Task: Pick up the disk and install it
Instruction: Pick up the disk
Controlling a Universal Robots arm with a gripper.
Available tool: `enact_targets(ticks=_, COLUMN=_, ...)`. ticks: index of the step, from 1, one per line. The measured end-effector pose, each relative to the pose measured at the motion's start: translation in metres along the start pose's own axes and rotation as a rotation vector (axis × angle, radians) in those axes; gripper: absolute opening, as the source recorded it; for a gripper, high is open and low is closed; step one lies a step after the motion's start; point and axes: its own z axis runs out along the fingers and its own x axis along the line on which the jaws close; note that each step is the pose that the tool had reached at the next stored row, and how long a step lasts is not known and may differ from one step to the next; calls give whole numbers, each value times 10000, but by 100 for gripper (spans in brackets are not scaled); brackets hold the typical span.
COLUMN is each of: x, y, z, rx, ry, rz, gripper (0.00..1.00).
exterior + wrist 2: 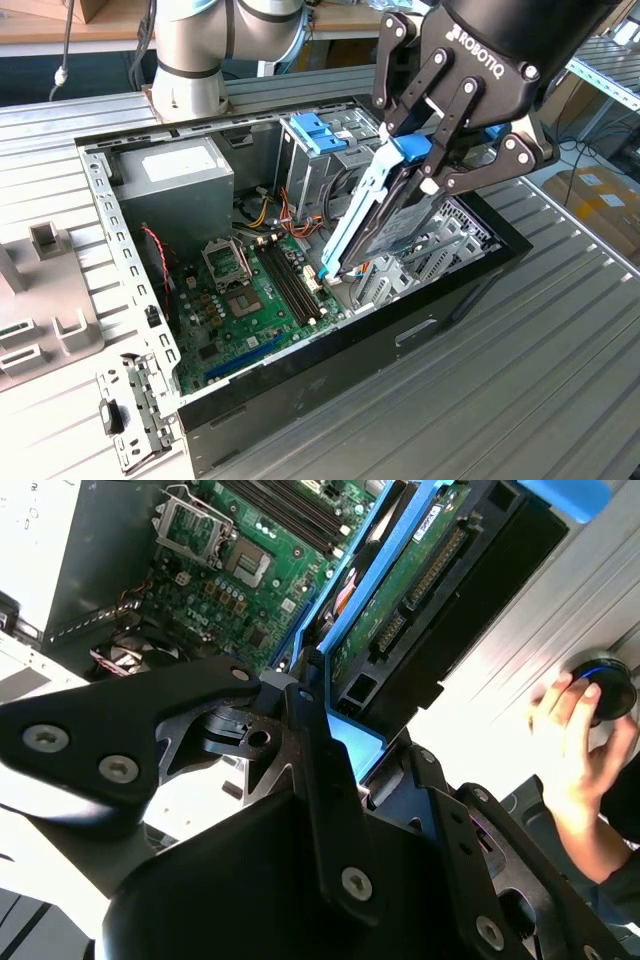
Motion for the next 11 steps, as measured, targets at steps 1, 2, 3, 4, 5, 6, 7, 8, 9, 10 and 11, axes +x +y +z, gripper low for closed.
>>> enact_targets(ticks=1, x=0, y=-4, z=0, rx=0, ry=1, rz=1, gripper=37)
enact_targets(ticks=2, x=0, y=-7, z=1, rx=0, ry=1, rz=1, gripper=37)
enact_targets(ticks=3, x=0, y=-10, z=2, rx=0, ry=0, rz=0, gripper=37)
enact_targets(ticks=4, x=1, y=-13, z=2, rx=0, ry=1, rz=1, gripper=37)
enact_targets(ticks=5, x=1, y=-15, z=2, rx=0, ry=1, rz=0, gripper=37)
enact_targets(ticks=6, x=1, y=-17, z=3, rx=0, ry=1, rz=0, gripper=37)
enact_targets(ticks=7, x=1, y=-21, z=3, rx=0, ry=1, rz=-1, gripper=37)
enact_targets(ticks=8, x=1, y=-27, z=4, rx=0, ry=2, rz=0, gripper=37)
enact_targets(ticks=9, x=1, y=-29, z=4, rx=0, ry=3, rz=0, gripper=37)
enact_targets(ticks=10, x=1, y=-33, z=4, rx=0, ry=3, rz=0, gripper=37)
enact_targets(ticks=11, x=1, y=-36, z=4, rx=0, ry=4, rz=0, gripper=37)
